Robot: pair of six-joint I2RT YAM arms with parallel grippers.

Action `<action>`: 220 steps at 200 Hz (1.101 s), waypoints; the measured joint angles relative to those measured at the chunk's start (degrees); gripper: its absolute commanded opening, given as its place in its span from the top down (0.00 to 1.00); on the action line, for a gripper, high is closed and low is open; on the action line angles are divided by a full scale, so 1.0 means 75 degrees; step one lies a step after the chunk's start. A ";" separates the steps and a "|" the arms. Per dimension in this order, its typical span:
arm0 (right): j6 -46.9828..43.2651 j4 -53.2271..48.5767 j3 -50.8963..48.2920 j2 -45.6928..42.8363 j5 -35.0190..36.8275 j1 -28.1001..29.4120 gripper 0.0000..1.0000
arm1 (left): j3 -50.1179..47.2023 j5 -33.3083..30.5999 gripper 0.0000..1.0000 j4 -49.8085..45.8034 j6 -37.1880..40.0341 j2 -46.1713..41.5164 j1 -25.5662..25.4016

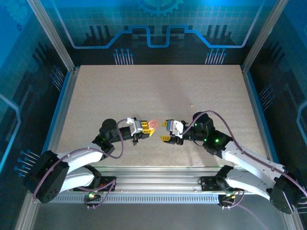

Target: Insert the wireless bluetooth earbuds into the charging case

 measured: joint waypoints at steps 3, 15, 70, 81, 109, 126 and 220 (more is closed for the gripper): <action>0.0000 0.0029 0.0000 0.0009 -0.0006 0.0000 0.51 | -0.0009 0.0000 0.82 -0.0006 0.0006 -0.0003 0.0000; 0.0026 0.0189 0.0000 0.0055 -0.0038 0.0000 0.51 | -0.0017 0.0000 0.82 -0.0050 0.0012 -0.0017 0.0000; 0.0085 0.0527 0.0000 0.0399 -0.0326 0.0000 0.55 | -0.0017 -0.0006 0.82 -0.0093 0.0017 -0.0122 -0.0015; 0.0087 0.0560 0.0000 0.0475 -0.0376 0.0003 0.55 | -0.0017 -0.0017 0.82 -0.0093 0.0038 -0.0157 -0.0035; 0.0087 0.0650 0.0012 0.0644 -0.0449 0.0003 0.57 | -0.0026 -0.0087 0.82 -0.0233 0.0052 -0.0248 -0.0055; 0.0090 0.0682 0.0032 0.0729 -0.0487 0.0000 0.60 | -0.0029 -0.0122 0.82 -0.0353 0.0064 -0.0286 -0.0055; 0.0117 0.0697 0.0201 0.0906 -0.0918 0.0017 0.69 | -0.0047 -0.0210 0.82 -0.0440 0.0070 -0.0396 -0.0099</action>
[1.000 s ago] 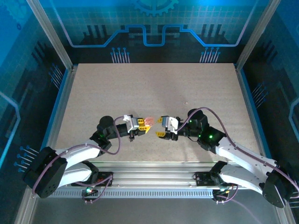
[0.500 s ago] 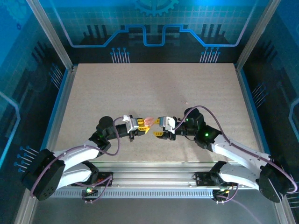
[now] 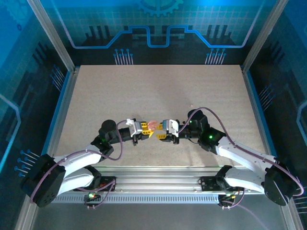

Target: Insert the wireless bluetooth earbuds into the charging case

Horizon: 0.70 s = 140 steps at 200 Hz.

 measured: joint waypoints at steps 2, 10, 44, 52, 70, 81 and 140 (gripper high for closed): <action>0.0000 0.0003 0.0006 0.0003 0.0000 0.0000 0.69 | 0.0000 0.0000 0.82 0.0000 0.0000 0.0000 0.0000; 0.0000 0.0003 0.0023 0.0017 -0.0023 0.0000 0.69 | 0.0000 0.0000 0.82 0.0000 0.0000 0.0000 0.0000; -0.0003 -0.0029 0.0099 0.0090 -0.0050 0.0006 0.69 | 0.0000 -0.0023 0.82 -0.0052 0.0000 -0.0006 -0.0006; -0.0003 -0.0026 0.0128 0.0096 -0.0050 0.0006 0.70 | 0.0000 -0.0029 0.82 -0.0070 0.0000 -0.0017 -0.0015; -0.0003 -0.0026 0.0172 0.0102 -0.0055 0.0009 0.70 | 0.0000 -0.0073 0.82 -0.0108 0.0003 -0.0070 -0.0055; -0.0003 -0.0035 0.0201 0.0119 -0.0052 0.0020 0.70 | 0.0000 -0.0082 0.82 -0.0114 0.0006 -0.0096 -0.0064; -0.0003 -0.0082 0.0309 0.0169 -0.0090 0.0073 0.72 | 0.0000 -0.0146 0.82 -0.0274 0.0140 -0.0204 -0.0087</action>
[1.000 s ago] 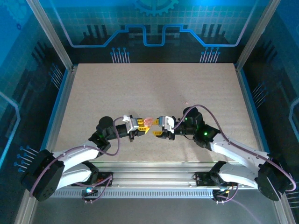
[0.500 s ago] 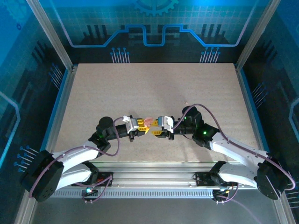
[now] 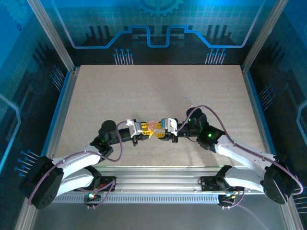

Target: Insert the wireless bluetooth earbuds into the charging case

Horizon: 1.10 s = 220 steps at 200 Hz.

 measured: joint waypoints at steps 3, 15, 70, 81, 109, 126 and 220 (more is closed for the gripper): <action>0.0000 0.0000 0.0003 0.0006 -0.0015 0.0000 0.72 | 0.0000 0.0000 0.82 -0.0006 0.0000 -0.0006 0.0000; 0.0000 0.0000 0.0003 0.0020 -0.0023 0.0015 0.72 | 0.0000 -0.0023 0.82 -0.0023 0.0000 -0.0017 -0.0006; 0.0000 -0.0032 0.0102 0.0163 -0.0117 0.0079 0.72 | 0.0000 -0.0055 0.81 -0.0052 0.0003 -0.0026 -0.0026; 0.0000 -0.0035 0.0125 0.0192 -0.0134 0.0099 0.72 | 0.0000 -0.0055 0.81 -0.0064 0.0009 -0.0026 -0.0026; 0.0003 -0.0032 0.0204 0.0280 -0.0134 0.0099 0.72 | 0.0000 -0.0073 0.81 -0.0076 0.0035 -0.0026 -0.0035; 0.0003 -0.0032 0.0216 0.0312 -0.0131 0.0099 0.72 | 0.0000 -0.0082 0.81 -0.0128 0.0047 -0.0026 -0.0055; 0.0373 -0.0332 0.0259 -0.0052 0.0335 -0.0271 0.72 | -0.0020 -0.0399 0.82 -0.0178 0.0175 -0.0029 -0.0076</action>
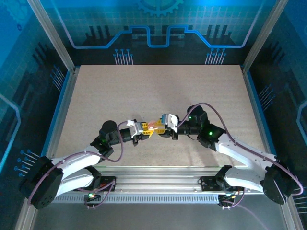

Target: Insert the wireless bluetooth earbuds into the charging case

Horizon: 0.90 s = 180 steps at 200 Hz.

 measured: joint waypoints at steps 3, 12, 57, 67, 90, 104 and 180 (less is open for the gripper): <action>0.0015 -0.0038 0.0006 -0.0012 0.0006 -0.0038 0.72 | -0.0003 -0.0026 0.82 0.0000 0.0009 0.0000 -0.0003; 0.0035 -0.0236 0.0058 -0.0055 0.0087 -0.0216 0.72 | -0.0023 -0.0105 0.82 0.0006 0.0032 0.0006 -0.0003; -0.0122 -0.1702 0.0909 0.0122 0.0414 -0.1139 0.72 | -0.0087 -0.0583 0.82 0.0003 0.0058 0.0271 -0.0023; -0.0242 -0.2151 0.1326 0.0353 0.0533 -0.1320 0.72 | -0.0087 -0.0653 0.82 0.0003 0.0052 0.0280 -0.0023; -0.0455 -0.3171 0.2363 0.1020 0.0790 -0.1714 0.72 | -0.0087 -0.0705 0.82 -0.0009 0.0050 0.0280 -0.0023; -0.0466 -0.3754 0.2932 0.1475 0.0982 -0.1985 0.72 | -0.0070 -0.0737 0.82 -0.0079 0.0050 0.0280 -0.0029; 0.1682 -0.6044 0.5368 0.4520 0.2087 -0.3666 0.66 | 0.0924 -0.0962 0.82 -0.1259 0.0204 0.0807 -0.0035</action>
